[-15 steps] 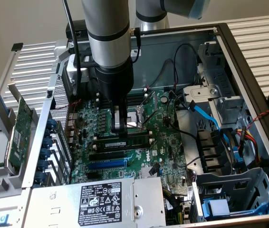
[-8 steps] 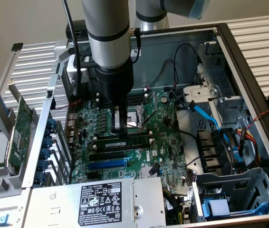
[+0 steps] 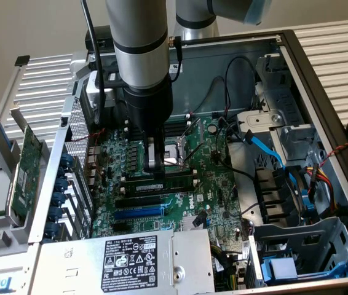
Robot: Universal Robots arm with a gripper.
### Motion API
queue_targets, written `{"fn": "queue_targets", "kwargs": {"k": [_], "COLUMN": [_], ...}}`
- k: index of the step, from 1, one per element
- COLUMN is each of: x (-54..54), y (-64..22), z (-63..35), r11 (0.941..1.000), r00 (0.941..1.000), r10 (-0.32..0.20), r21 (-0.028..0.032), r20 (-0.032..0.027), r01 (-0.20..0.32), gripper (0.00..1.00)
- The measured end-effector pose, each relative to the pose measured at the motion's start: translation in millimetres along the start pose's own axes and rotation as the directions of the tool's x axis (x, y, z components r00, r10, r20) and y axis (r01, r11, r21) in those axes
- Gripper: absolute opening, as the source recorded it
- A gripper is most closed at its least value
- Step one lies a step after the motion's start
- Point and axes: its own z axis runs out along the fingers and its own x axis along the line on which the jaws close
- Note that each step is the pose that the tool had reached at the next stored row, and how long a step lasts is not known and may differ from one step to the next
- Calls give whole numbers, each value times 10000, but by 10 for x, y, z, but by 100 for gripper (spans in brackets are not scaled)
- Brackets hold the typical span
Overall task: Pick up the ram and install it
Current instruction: 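Press down the ram until it locks into place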
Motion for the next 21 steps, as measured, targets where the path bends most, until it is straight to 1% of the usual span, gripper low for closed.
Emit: {"fn": "queue_targets", "kwargs": {"k": [5, 10, 11, 12, 18, 21], "x": [1, -1, -1, -1, -2, -2], "y": [1, 0, -1, -1, -6, -8], "z": [7, -2, -21, -52, -253, -324], "r11": [10000, 10000, 10000, 10000, 10000, 10000], "r00": [10000, 10000, 10000, 10000, 10000, 10000], "r10": [0, 1, 1, 0, 1, 0], "r21": [-3, 4, 9, 1, -1, -2], "r20": [-7, 8, 12, 0, -3, -4], "r01": [0, -1, -1, 0, -1, 0], "gripper": [10, 10, 10, 10, 10, 10]}}
